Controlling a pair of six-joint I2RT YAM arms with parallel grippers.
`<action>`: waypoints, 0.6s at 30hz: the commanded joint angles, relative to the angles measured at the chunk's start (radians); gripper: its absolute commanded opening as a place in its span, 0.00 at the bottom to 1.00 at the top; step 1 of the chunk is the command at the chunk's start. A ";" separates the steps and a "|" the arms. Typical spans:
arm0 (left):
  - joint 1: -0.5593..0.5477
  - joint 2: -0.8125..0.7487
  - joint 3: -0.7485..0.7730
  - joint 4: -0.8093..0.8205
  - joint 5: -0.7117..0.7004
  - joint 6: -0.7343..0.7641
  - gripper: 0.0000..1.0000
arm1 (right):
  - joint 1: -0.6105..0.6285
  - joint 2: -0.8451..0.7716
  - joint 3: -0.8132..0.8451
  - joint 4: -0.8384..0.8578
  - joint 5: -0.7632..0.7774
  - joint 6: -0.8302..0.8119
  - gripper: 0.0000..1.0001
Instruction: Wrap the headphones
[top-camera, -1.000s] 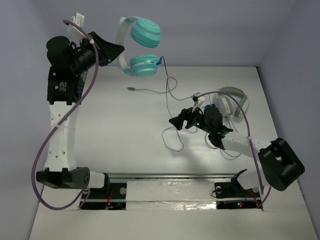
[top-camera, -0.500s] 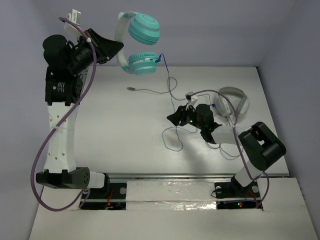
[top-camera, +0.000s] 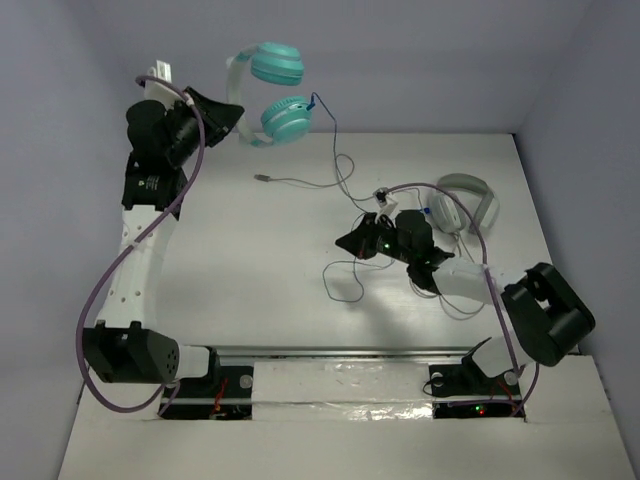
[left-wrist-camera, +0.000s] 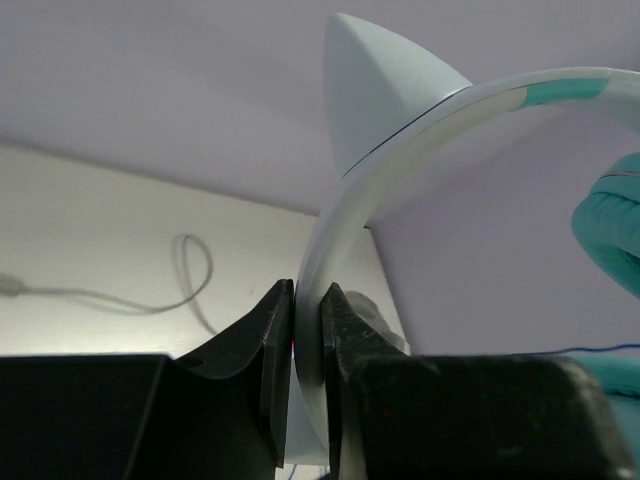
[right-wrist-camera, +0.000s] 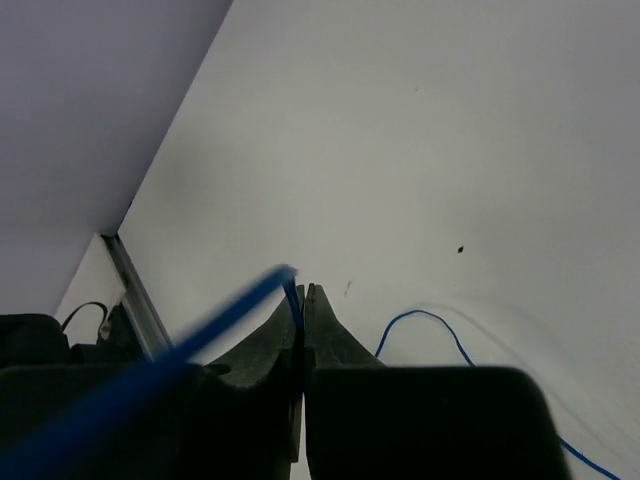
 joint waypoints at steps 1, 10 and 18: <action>-0.002 -0.042 -0.152 0.177 -0.170 -0.092 0.00 | 0.022 -0.079 0.135 -0.382 0.099 -0.037 0.00; -0.002 -0.191 -0.441 0.270 -0.415 -0.098 0.00 | 0.085 -0.067 0.272 -0.835 0.318 -0.138 0.00; -0.002 -0.336 -0.532 0.280 -0.596 -0.054 0.00 | 0.166 0.039 0.415 -1.057 0.499 -0.184 0.00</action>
